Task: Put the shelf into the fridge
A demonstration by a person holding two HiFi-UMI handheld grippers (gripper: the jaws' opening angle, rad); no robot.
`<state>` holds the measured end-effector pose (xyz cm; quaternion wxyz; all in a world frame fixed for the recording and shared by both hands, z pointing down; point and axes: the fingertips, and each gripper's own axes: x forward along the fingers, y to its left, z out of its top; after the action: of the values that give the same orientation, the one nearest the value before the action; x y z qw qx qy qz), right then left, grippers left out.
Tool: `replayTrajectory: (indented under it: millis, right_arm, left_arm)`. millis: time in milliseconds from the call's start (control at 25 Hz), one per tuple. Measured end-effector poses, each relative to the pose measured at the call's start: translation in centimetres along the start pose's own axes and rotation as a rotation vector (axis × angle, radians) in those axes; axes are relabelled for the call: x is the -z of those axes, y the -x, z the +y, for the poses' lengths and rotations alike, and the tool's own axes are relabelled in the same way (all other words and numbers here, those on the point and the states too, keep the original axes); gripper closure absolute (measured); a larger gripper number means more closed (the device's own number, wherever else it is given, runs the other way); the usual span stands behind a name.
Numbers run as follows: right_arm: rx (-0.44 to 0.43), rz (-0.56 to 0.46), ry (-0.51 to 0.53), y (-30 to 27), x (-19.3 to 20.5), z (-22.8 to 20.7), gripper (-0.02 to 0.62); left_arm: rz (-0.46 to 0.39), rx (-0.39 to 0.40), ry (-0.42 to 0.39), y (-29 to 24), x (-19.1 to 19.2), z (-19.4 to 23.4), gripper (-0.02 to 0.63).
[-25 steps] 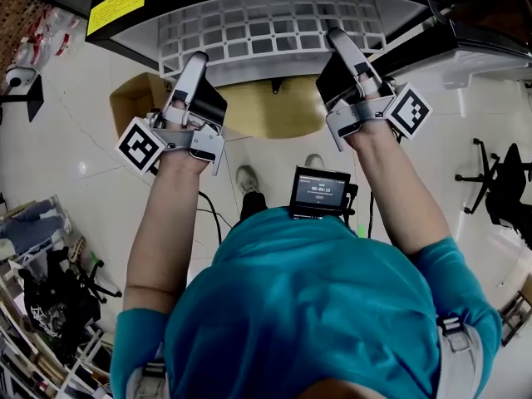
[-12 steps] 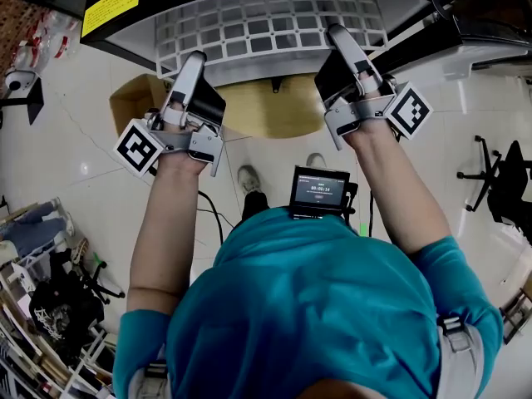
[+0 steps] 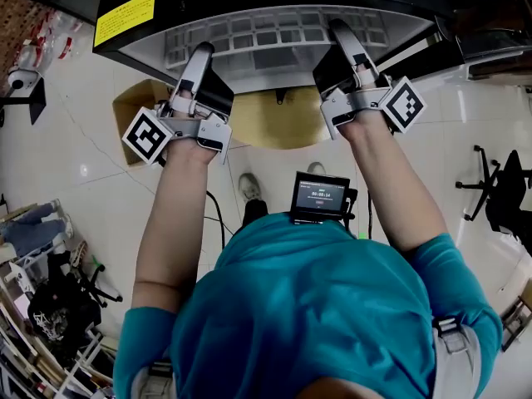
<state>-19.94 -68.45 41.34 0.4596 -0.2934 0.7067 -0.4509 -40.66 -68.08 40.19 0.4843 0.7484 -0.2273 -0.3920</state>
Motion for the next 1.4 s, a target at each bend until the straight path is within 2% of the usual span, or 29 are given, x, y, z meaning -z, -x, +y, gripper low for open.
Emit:
replayTrajectory:
  millis: [280,480,680,1080,1400]
  right_arm:
    - [0.0,-0.003,0.016,0.1,0.3,-0.2,0.526]
    - [0.0,-0.058,0.045,-0.8,0.1,-0.2,0.523]
    - [0.001,-0.097,0.067,-1.5,0.3,-0.4,0.518]
    - [-0.011,-0.027,0.117,-1.2,1.5,0.0,0.511]
    - [-0.014,0.024,0.175,0.4,2.4,-0.1,0.506]
  left_arm:
    - [-0.029,0.025,0.003,0.4,-0.2,0.2,0.535]
    - [-0.06,0.0,-0.022,-0.1,-0.8,0.3,0.537]
    - [-0.094,0.013,-0.026,-0.3,-1.1,0.4,0.532]
    - [-0.069,-0.004,-0.042,0.9,-0.6,0.6,0.532]
    - [-0.019,-0.021,-0.098,2.4,0.7,0.9,0.532]
